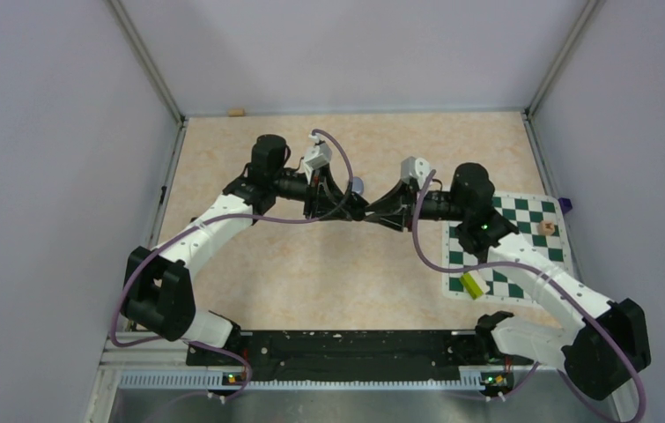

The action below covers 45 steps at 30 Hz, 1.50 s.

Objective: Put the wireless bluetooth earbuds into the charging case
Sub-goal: Insert the right earbud into the right side groove of the charging case, then move the left earbud to the center of the board.

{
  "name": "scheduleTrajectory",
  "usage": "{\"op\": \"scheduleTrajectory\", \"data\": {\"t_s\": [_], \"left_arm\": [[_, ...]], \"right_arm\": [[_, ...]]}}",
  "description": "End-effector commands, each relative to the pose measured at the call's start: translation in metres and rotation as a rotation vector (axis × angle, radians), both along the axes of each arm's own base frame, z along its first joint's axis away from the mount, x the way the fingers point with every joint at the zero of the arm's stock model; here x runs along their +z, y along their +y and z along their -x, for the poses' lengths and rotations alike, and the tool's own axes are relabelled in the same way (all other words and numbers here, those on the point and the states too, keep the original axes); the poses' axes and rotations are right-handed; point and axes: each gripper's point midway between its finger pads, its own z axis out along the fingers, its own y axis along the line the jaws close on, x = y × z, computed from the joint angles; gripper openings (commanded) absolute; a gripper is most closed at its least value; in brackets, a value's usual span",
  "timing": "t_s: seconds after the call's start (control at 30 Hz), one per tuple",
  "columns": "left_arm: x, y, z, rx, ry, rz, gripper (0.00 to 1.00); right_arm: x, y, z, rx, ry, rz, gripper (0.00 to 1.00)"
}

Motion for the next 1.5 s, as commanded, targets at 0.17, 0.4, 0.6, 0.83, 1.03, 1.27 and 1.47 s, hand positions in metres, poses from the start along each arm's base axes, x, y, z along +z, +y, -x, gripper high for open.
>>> {"op": "scheduleTrajectory", "data": {"t_s": [0.17,0.4,0.6,0.83,1.03,1.27,1.47], "left_arm": [[0.030,0.000,0.003,-0.034,-0.108,0.050,0.00],[0.037,0.005,0.003,-0.037,-0.147,0.041,0.00],[0.049,0.022,-0.001,0.004,-0.200,0.040,0.00],[0.069,0.054,-0.012,0.097,-0.285,0.028,0.00],[0.071,0.084,-0.029,0.210,-0.328,-0.003,0.00],[0.055,0.131,-0.041,0.321,-0.271,0.012,0.00],[0.037,0.165,-0.040,0.436,-0.258,-0.011,0.00]], "right_arm": [[0.056,-0.012,0.006,-0.001,-0.123,-0.075,0.36],[0.065,-0.025,-0.027,-0.184,-0.060,-0.129,0.80],[0.060,-0.047,-0.077,-0.427,0.032,-0.191,0.81],[0.008,-0.041,-0.140,-0.566,0.204,-0.031,0.71],[-0.036,-0.018,-0.182,-0.553,0.341,0.073,0.60],[-0.092,0.033,-0.209,-0.538,0.418,0.176,0.55],[-0.140,0.074,-0.221,-0.536,0.499,0.249,0.53]]}}
